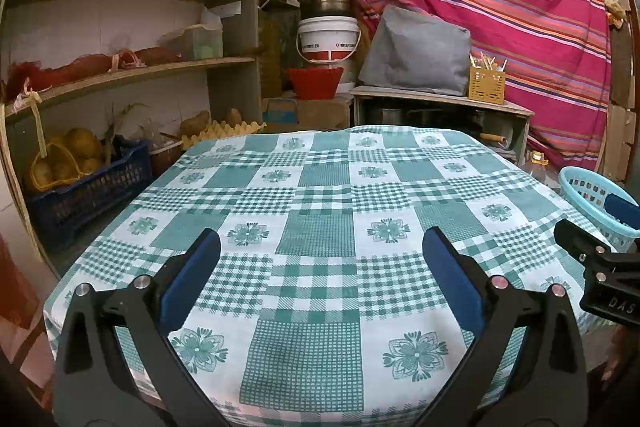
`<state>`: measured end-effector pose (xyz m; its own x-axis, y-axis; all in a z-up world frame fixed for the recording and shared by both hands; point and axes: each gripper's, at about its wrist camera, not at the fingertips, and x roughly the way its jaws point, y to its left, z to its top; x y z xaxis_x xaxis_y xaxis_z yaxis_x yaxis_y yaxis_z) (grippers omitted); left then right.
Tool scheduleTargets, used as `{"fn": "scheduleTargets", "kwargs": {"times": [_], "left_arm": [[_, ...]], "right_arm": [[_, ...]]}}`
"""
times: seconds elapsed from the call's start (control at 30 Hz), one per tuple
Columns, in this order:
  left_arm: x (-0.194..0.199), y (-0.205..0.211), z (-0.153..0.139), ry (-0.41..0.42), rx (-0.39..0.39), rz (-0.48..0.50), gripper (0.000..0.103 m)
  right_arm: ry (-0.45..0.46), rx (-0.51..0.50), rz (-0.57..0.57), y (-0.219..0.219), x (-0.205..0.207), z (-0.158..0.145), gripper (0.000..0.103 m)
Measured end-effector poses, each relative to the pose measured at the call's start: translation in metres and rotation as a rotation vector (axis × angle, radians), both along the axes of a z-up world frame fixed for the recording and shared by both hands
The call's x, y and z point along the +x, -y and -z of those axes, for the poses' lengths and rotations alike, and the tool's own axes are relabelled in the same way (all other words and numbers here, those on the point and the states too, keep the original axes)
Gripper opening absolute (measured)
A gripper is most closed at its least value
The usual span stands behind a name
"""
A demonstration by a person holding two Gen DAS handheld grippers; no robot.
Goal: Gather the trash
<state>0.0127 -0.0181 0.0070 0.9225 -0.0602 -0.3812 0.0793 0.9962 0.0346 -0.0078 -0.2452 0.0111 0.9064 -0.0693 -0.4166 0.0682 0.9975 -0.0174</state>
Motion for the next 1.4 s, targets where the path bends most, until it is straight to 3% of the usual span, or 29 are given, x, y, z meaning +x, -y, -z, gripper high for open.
{"fn": "scheduleTargets", "kwargs": {"times": [1.4], "left_arm": [[-0.0010, 0.0019, -0.0014, 0.017, 0.025, 0.007, 0.098]], "right_arm": [[0.003, -0.010, 0.004, 0.0007, -0.0008, -0.0004, 0.098]]}}
